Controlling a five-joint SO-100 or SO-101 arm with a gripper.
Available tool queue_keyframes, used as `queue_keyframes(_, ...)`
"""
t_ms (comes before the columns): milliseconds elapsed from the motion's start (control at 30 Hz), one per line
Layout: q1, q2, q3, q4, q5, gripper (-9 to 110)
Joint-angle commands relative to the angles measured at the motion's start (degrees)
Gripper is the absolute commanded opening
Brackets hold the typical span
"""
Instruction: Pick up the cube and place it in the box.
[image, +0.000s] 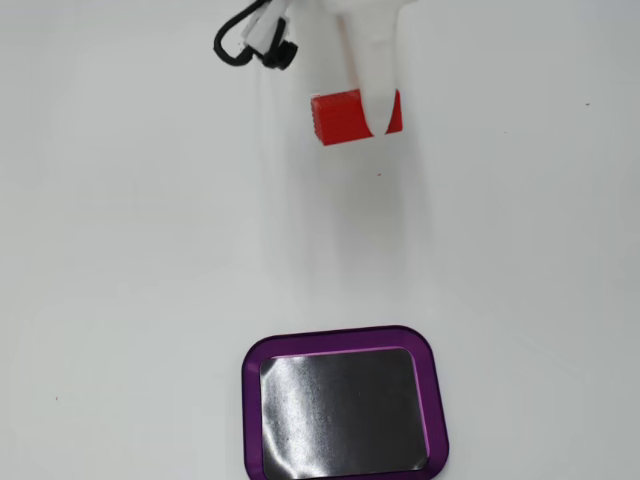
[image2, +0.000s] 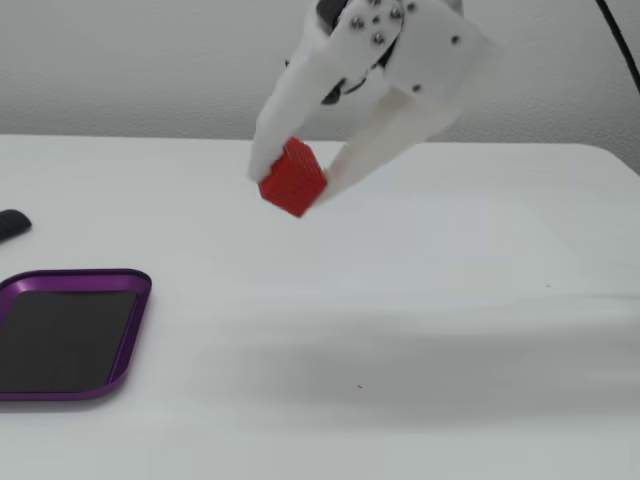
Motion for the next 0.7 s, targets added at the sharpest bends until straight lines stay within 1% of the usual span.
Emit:
queue_keyframes(0, -0.4, 7.6, 3.0, -8.8, -4.4, 0)
queue_keyframes(67, -0.3, 8.0, 5.5, -17.6, -7.6, 0)
queue_keyframes(167, -0.1, 2.5, 9.0, -32.3, -9.4, 0)
queue_keyframes(233, -0.1, -4.1, 8.6, -35.9, -9.7, 0)
queue_keyframes(433, -0.1, -27.2, -12.0, -33.6, -8.3, 0)
queue_keyframes(667, 2.1, -47.3, -39.6, -21.9, -0.4, 0)
